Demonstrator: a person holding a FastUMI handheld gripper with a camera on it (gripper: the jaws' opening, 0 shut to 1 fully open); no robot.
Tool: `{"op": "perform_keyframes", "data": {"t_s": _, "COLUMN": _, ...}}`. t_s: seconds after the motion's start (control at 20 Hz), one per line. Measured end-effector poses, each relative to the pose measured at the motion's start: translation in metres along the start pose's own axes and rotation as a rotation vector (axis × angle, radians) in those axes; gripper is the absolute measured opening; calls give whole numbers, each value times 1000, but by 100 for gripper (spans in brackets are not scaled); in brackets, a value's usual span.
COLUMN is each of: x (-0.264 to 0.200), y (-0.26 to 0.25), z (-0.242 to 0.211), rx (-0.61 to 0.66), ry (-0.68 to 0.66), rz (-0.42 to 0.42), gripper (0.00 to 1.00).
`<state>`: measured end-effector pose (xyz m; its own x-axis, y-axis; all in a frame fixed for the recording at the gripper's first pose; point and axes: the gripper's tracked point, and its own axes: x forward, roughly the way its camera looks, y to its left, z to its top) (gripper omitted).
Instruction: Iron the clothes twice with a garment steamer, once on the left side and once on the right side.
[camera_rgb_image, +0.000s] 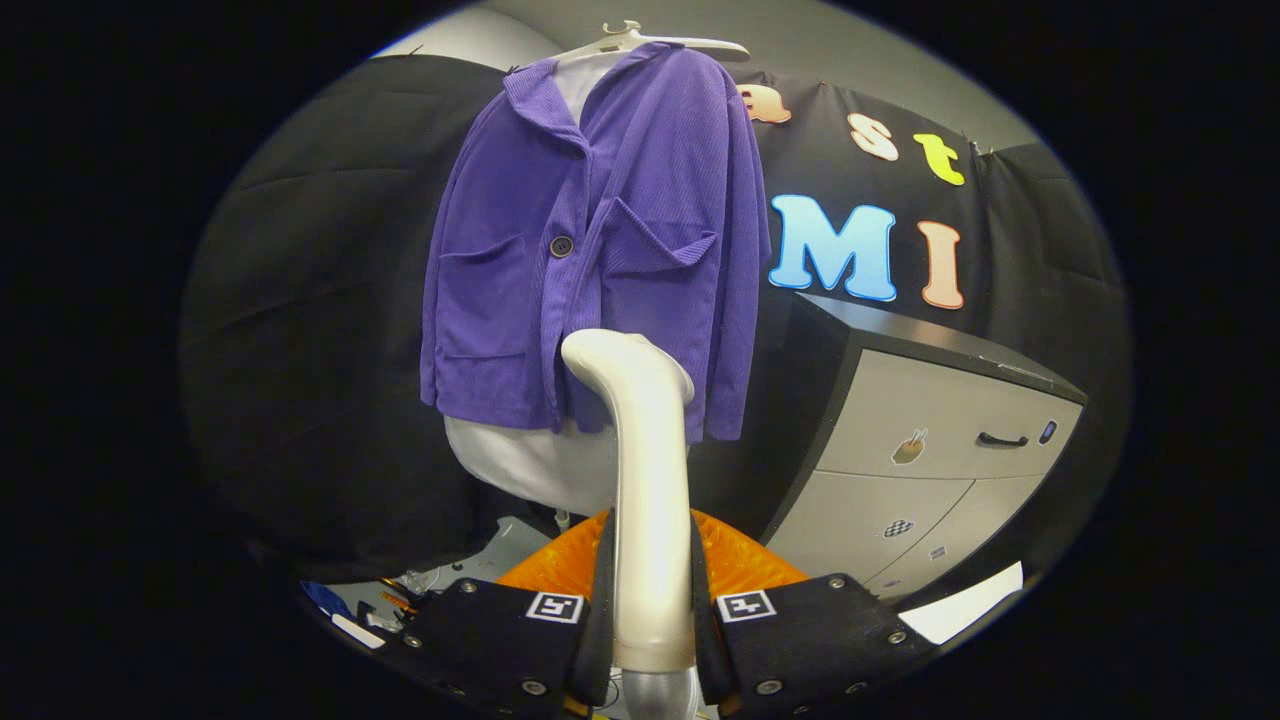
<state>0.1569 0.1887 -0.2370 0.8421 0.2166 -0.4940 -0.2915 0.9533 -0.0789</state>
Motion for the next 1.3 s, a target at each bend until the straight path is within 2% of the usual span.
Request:
{"op": "perform_keyframes", "data": {"t_s": 0.2, "x": -7, "y": 2, "z": -9, "rx": 34, "ry": 36, "rz": 1, "gripper": 34}}
{"op": "perform_keyframes", "data": {"t_s": 0.35, "x": -22, "y": 7, "z": 14, "rx": 58, "ry": -11, "rz": 17, "gripper": 34}}
{"op": "perform_keyframes", "data": {"t_s": 0.85, "x": -88, "y": 7, "z": 172, "rx": 86, "ry": -325, "rz": 65, "gripper": 34}}
{"op": "perform_keyframes", "data": {"t_s": 1.3, "x": -112, "y": 38, "z": 303, "rx": 81, "ry": -543, "rz": 114, "gripper": 34}}
